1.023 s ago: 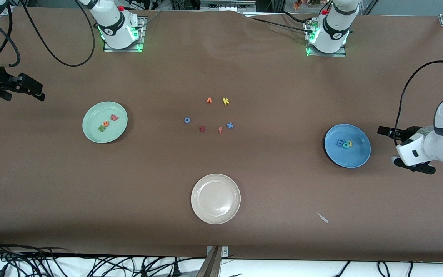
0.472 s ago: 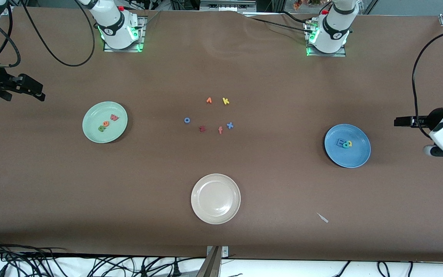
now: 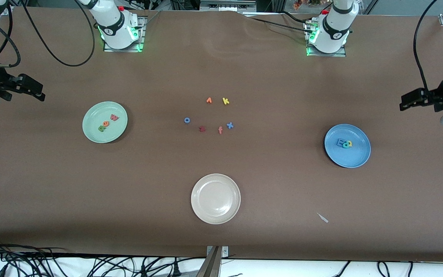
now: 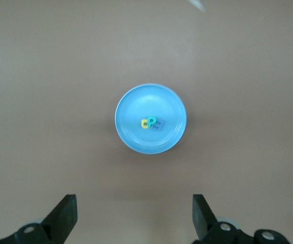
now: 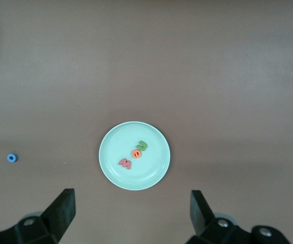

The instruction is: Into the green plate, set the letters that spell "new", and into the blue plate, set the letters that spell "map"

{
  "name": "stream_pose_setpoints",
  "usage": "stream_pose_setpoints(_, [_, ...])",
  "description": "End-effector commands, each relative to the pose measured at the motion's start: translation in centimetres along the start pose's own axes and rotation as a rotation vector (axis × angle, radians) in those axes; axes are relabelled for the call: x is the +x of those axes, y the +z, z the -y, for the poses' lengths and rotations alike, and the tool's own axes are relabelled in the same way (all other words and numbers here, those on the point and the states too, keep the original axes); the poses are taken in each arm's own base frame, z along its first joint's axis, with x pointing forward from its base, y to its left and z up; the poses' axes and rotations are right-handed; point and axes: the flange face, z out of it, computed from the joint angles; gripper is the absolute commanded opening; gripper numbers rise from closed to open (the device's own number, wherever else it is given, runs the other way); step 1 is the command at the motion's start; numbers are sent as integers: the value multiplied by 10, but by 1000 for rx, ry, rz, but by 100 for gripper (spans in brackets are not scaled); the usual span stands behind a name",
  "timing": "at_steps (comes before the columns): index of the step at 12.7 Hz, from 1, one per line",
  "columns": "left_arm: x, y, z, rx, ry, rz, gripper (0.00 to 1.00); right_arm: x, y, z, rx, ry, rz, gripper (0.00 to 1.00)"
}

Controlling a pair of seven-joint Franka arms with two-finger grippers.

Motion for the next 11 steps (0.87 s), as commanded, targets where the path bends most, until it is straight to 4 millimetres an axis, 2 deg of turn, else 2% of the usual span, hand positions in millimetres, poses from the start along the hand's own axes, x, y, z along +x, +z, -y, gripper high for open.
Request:
stream_pose_setpoints(1, [-32, -35, -10, -10, 2, -83, 100, -3, -2, 1, 12, 15, -1, 100])
stream_pose_setpoints(2, [-36, -41, -13, -8, 6, -94, 100, -3, -2, 1, 12, 15, -1, 100])
stream_pose_setpoints(3, [-34, -37, -17, -9, 9, -84, 100, -2, -1, 1, 12, 15, 0, 100])
stream_pose_setpoints(6, [-29, -16, -13, -41, -2, -42, 100, -3, -2, 2, 12, 12, -1, 100])
stream_pose_setpoints(11, [-26, -12, -11, -42, -2, -36, 100, -1, -3, 0, 5, 11, -7, 100])
